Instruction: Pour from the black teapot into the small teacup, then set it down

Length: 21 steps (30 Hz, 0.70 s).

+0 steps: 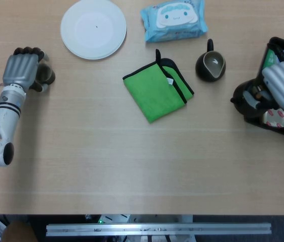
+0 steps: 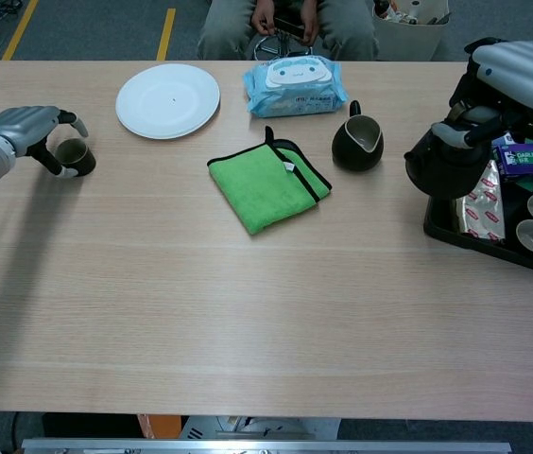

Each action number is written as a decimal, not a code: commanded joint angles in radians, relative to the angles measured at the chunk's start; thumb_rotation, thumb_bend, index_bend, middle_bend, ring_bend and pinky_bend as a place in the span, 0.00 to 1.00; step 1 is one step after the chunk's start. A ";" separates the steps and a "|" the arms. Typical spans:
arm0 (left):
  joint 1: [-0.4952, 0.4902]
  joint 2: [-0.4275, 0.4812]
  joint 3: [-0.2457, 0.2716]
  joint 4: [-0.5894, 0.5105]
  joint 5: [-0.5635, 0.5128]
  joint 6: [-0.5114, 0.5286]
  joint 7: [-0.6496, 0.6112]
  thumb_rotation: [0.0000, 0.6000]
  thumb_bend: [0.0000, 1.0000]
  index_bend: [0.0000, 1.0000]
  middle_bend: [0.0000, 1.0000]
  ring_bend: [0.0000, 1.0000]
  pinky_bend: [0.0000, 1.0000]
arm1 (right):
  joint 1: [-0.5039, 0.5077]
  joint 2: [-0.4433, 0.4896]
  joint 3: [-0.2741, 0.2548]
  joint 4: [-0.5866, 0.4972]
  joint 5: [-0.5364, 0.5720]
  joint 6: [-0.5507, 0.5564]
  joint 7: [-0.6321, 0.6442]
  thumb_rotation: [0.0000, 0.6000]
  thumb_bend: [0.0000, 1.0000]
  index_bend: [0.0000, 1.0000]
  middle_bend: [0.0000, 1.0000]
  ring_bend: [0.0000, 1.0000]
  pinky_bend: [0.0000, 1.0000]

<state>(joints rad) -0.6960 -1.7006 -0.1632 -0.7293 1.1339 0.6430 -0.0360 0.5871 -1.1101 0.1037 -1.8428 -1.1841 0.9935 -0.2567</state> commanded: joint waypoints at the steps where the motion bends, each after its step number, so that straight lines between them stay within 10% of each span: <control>1: 0.001 -0.004 -0.001 0.006 0.004 0.001 -0.003 1.00 0.21 0.29 0.20 0.13 0.13 | 0.000 -0.001 0.001 0.002 0.000 -0.001 0.001 0.77 0.37 1.00 0.97 0.88 0.03; 21: 0.004 -0.030 -0.001 0.055 0.046 0.024 -0.030 1.00 0.21 0.41 0.24 0.15 0.13 | -0.002 -0.001 0.001 0.000 0.004 -0.002 0.002 0.77 0.36 1.00 0.97 0.88 0.03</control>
<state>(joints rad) -0.6921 -1.7299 -0.1642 -0.6761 1.1784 0.6651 -0.0649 0.5856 -1.1108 0.1047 -1.8432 -1.1800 0.9915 -0.2548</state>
